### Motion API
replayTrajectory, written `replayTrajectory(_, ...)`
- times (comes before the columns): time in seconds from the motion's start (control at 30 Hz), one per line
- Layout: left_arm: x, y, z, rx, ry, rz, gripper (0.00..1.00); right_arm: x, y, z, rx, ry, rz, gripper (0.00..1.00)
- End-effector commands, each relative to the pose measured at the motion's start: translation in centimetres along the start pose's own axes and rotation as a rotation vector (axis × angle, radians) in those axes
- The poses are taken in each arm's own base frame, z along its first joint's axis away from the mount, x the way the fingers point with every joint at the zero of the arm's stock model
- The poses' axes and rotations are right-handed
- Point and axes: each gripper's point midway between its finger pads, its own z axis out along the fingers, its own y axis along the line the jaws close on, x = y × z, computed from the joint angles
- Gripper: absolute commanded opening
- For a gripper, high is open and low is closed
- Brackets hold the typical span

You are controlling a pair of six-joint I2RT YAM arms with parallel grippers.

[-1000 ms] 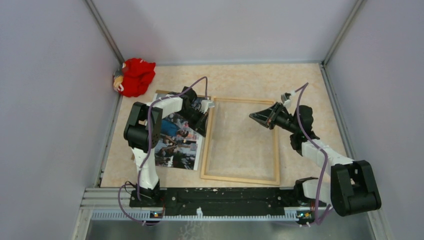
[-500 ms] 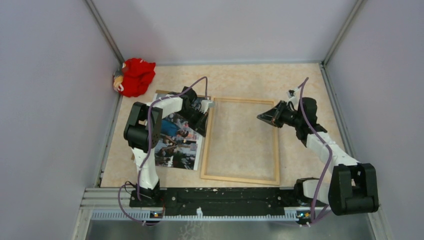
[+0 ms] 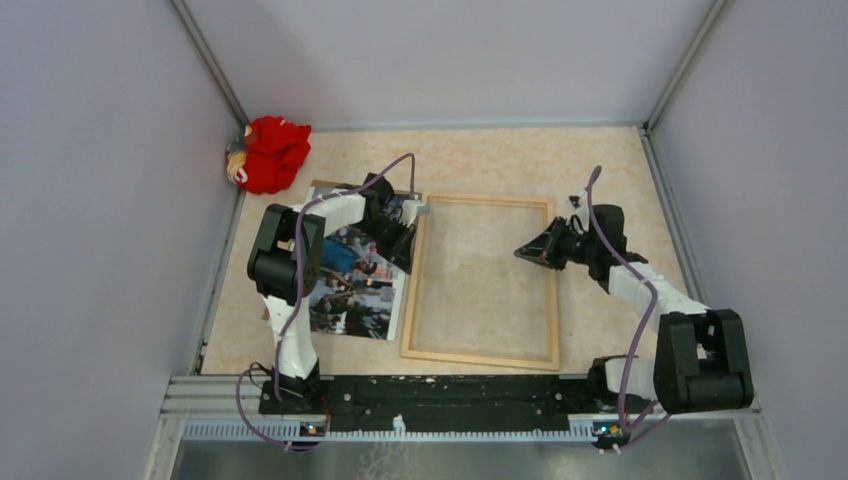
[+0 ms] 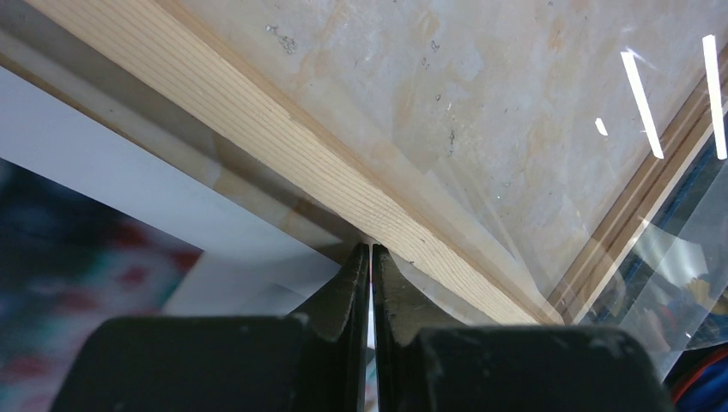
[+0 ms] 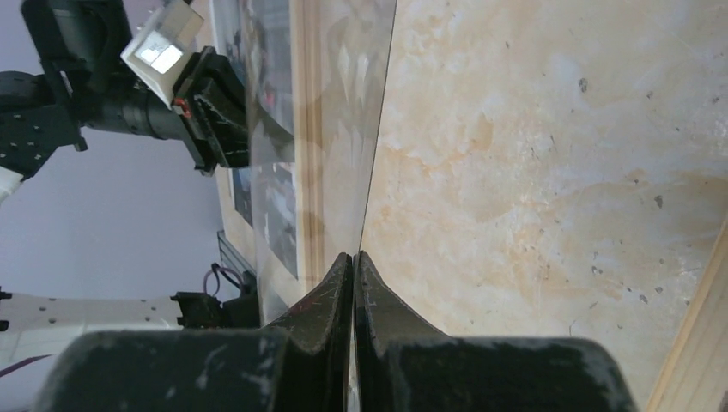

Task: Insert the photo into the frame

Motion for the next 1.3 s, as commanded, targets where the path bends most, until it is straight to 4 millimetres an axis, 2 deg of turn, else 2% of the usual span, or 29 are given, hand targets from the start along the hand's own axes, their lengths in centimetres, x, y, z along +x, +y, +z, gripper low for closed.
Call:
replayTrajectory(0.0,-0.7,-0.1,-0.4,-0.005,-0.016,0.02,0.1,0.5,-1.0,0.6,0.003,0.022,-0.022,0.0)
replayTrajectory(0.27,-0.5,-0.1,-0.5,-0.009,-0.013,0.02,0.1,0.5,-2.6,1.3,0.055,0.034,-0.013,0.01)
replayTrajectory(0.77,-0.8,-0.1,-0.5,-0.004,-0.02,0.025,0.1,2.0,-4.8,3.1,0.065,0.084,0.154,0.11)
replayTrajectory(1.27,-0.8,-0.1,-0.9,-0.018,-0.024,0.05,0.09,1.1,-7.3,3.3,0.187,0.019,0.157,0.13)
